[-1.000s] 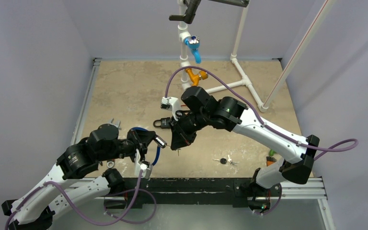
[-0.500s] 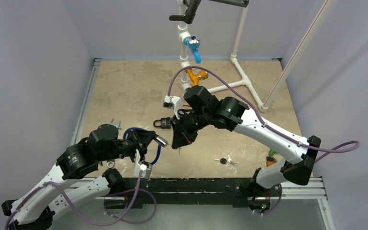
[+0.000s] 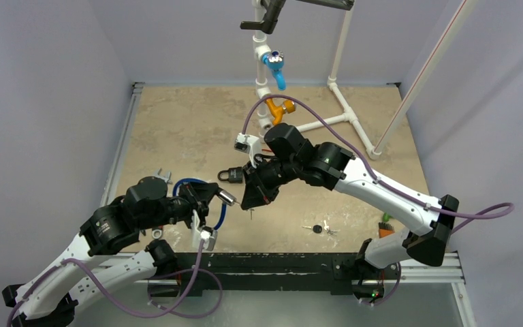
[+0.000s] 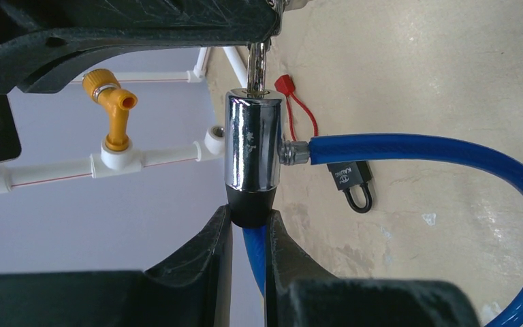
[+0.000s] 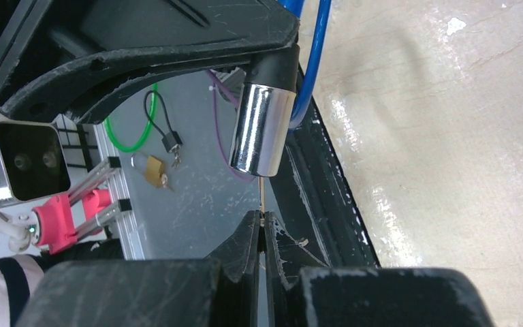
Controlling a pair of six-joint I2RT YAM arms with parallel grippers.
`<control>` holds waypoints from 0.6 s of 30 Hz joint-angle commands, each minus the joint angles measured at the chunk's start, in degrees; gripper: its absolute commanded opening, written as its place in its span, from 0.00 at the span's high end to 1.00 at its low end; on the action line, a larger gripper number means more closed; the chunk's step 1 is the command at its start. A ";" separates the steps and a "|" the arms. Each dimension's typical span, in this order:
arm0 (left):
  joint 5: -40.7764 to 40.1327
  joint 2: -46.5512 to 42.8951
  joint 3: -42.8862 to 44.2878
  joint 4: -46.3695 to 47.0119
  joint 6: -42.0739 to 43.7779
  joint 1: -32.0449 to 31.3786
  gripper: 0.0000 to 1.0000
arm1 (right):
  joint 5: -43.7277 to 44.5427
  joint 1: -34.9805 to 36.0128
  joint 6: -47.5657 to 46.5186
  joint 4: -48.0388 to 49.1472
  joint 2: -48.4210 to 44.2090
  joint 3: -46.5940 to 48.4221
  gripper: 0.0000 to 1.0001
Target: Unlock with the key
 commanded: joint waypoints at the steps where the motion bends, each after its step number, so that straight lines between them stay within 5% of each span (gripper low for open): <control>1: -2.84 0.03 0.95 8.71 -0.81 -1.05 1.00 | 1.91 -0.28 4.52 8.93 -1.70 -2.85 1.00; 11: -10.00 1.20 1.21 12.08 1.40 -5.31 1.00 | 1.52 -0.28 6.88 13.60 -3.05 -6.94 1.00; 18: -11.23 -2.23 -3.71 12.21 14.05 -10.41 1.00 | -0.59 -0.27 6.46 14.51 -3.89 -7.85 1.00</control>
